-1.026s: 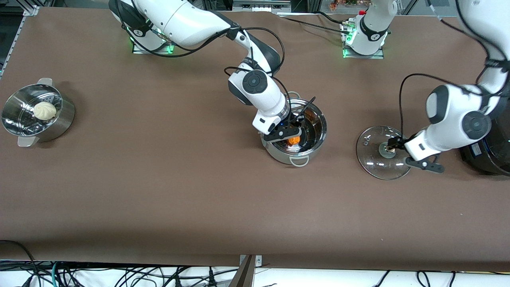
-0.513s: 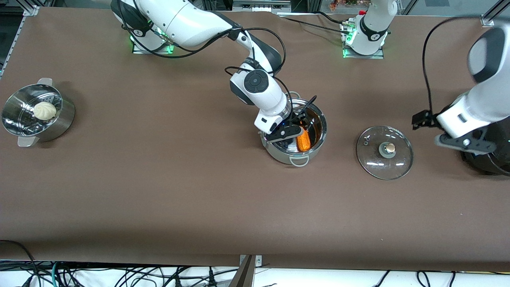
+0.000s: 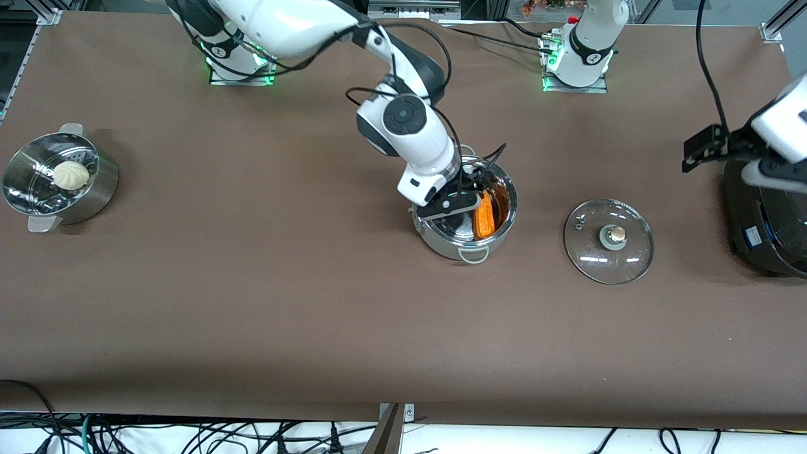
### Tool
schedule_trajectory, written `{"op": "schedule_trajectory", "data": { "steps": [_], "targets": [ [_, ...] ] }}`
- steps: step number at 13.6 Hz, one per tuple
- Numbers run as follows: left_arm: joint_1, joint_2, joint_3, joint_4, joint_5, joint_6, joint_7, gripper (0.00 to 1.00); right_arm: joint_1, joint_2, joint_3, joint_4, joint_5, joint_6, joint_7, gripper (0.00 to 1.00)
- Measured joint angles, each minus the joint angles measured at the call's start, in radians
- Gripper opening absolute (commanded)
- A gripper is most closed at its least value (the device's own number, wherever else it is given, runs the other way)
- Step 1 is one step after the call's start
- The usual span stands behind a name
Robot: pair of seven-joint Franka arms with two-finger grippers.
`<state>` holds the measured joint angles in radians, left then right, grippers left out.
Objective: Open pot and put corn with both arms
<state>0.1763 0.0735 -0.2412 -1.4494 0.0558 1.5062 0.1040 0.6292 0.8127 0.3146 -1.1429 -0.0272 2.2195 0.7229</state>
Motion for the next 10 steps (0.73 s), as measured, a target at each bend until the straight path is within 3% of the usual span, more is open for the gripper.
{"op": "schedule_trajectory", "data": {
  "steps": [6, 10],
  "targets": [
    [-0.185, -0.030, 0.225, -0.092, -0.102, 0.031, -0.068, 1.00, -0.118, -0.103, -0.004, -0.005, 0.000, -0.247, -0.007, 1.00],
    [-0.193, -0.053, 0.240, -0.149, -0.101, 0.052, -0.085, 1.00, -0.216, -0.196, -0.016, -0.155, 0.000, -0.254, -0.045, 1.00]
  ]
}}
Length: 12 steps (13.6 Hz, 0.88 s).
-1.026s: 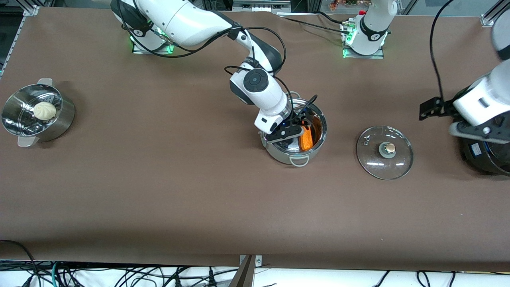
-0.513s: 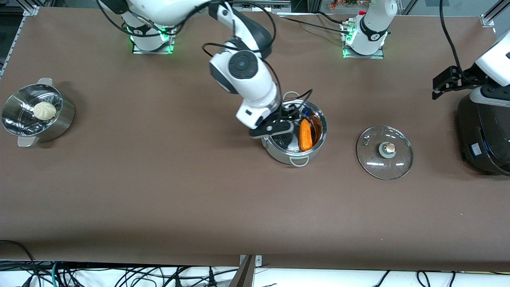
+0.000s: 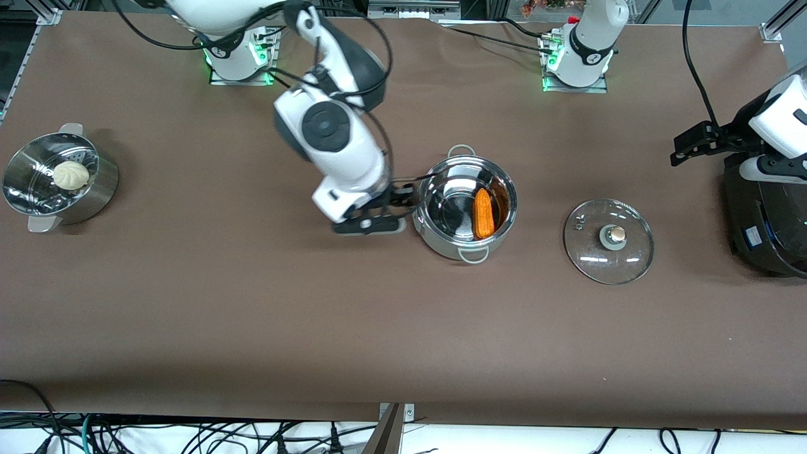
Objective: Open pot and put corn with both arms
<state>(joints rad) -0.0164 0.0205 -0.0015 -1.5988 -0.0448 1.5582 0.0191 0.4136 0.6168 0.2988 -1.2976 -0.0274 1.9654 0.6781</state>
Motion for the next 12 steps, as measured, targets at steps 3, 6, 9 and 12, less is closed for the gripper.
{"op": "schedule_trajectory", "data": {
  "steps": [3, 6, 9, 12],
  "targets": [
    [-0.002, -0.005, -0.021, -0.008, 0.006, 0.000, -0.002, 1.00, -0.119, -0.129, -0.009, -0.184, 0.000, -0.002, -0.095, 1.00],
    [-0.002, -0.005, -0.033, -0.010, 0.007, 0.000, -0.005, 1.00, -0.209, -0.251, -0.046, -0.342, 0.000, -0.002, -0.211, 1.00],
    [-0.002, -0.005, -0.033, -0.012, 0.007, -0.001, -0.005, 1.00, -0.268, -0.366, -0.104, -0.455, -0.001, -0.003, -0.333, 1.00],
    [-0.002, -0.004, -0.033, -0.013, 0.007, -0.002, -0.005, 1.00, -0.320, -0.482, -0.162, -0.511, -0.001, -0.043, -0.415, 1.00]
  ]
}}
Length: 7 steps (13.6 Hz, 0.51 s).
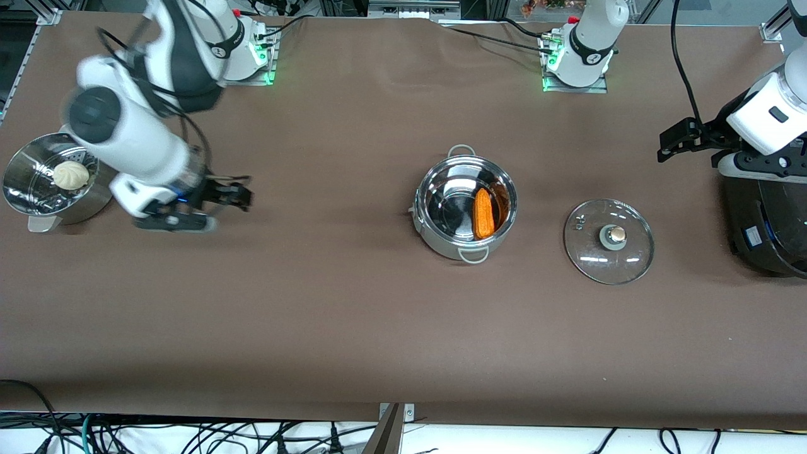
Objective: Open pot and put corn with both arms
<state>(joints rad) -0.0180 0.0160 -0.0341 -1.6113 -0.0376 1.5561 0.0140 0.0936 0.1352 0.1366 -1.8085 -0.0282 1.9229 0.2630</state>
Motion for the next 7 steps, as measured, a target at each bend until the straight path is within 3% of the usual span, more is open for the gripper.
{"op": "schedule_trajectory", "data": {
  "steps": [4, 7],
  "targets": [
    [0.000, 0.000, 0.000, -0.001, 0.000, 0.000, 0.000, 1.00, -0.040, -0.095, -0.095, -0.002, 0.000, -0.093, -0.169, 1.00],
    [0.000, 0.000, 0.002, -0.001, 0.000, -0.001, 0.000, 1.00, -0.064, -0.109, -0.107, 0.098, -0.001, -0.216, -0.225, 1.00]
  ]
}}
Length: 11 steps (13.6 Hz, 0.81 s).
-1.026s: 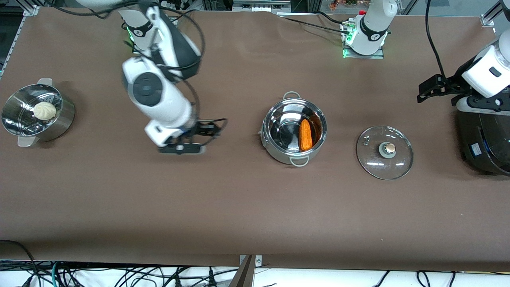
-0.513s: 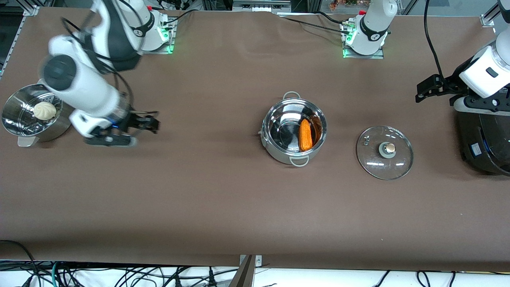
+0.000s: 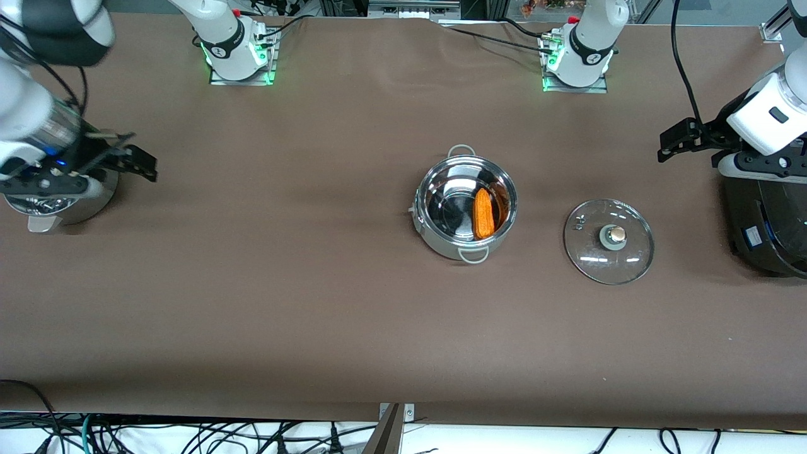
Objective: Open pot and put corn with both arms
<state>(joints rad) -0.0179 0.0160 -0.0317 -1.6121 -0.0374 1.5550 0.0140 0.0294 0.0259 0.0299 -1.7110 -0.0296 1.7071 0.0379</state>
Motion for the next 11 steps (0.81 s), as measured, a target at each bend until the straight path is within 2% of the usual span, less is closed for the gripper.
{"op": "schedule_trajectory", "data": {
  "steps": [4, 11],
  "targets": [
    [0.000, 0.000, 0.001, 0.000, 0.000, 0.000, 0.000, 1.00, 0.000, 0.002, 0.000, 0.112, 0.000, -0.089, -0.001, 1.00],
    [0.000, 0.000, 0.002, 0.000, 0.000, -0.001, 0.000, 1.00, -0.012, 0.035, -0.006, 0.127, 0.000, -0.092, 0.000, 1.00]
  ]
}}
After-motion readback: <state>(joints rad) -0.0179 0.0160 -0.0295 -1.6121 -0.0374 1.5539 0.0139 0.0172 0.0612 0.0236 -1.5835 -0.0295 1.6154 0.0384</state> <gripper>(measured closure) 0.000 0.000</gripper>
